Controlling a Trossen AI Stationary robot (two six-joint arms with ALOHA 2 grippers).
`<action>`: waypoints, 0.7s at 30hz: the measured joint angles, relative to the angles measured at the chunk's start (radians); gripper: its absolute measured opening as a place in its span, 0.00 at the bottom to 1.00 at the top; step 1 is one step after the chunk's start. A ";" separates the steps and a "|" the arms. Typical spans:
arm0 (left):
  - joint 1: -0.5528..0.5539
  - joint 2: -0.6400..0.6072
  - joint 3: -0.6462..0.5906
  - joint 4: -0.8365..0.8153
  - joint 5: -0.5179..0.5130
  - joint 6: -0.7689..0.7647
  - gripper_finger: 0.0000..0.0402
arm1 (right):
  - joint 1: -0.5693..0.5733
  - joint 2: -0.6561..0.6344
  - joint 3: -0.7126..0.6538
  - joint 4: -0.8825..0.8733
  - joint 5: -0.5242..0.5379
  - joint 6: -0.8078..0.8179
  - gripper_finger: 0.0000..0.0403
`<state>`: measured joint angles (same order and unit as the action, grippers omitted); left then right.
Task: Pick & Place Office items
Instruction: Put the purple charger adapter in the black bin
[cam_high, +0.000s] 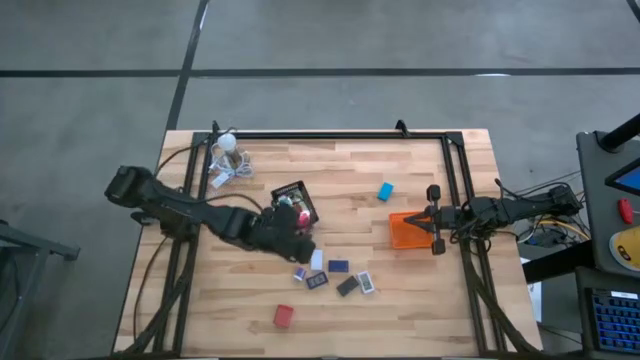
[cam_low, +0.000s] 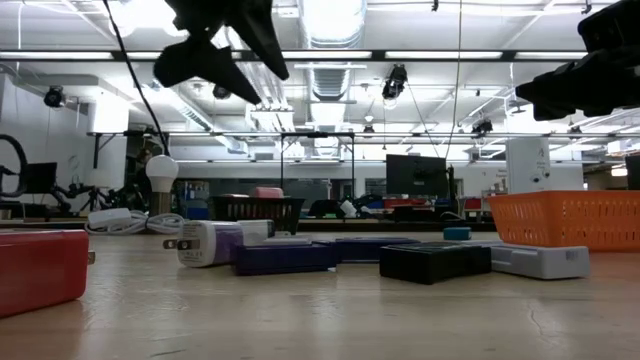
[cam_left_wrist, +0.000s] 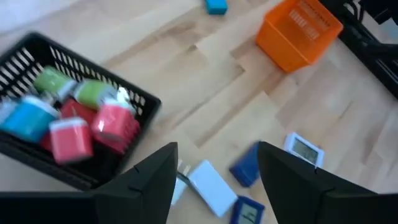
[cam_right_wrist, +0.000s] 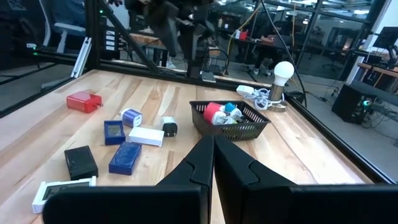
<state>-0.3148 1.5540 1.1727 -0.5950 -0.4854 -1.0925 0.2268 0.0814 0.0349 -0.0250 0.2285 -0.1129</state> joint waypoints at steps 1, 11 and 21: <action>-0.015 0.009 -0.002 0.000 -0.008 -0.032 0.56 | 0.000 0.000 0.000 0.000 0.000 0.000 0.02; -0.089 0.158 -0.016 -0.003 0.030 -0.383 0.56 | 0.000 0.000 0.000 0.000 0.000 0.000 0.02; -0.076 0.232 -0.016 0.005 0.319 -0.381 0.56 | 0.000 0.000 0.000 0.000 0.000 0.000 0.02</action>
<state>-0.3904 1.7860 1.1572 -0.5896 -0.1661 -1.4738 0.2267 0.0814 0.0348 -0.0250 0.2289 -0.1127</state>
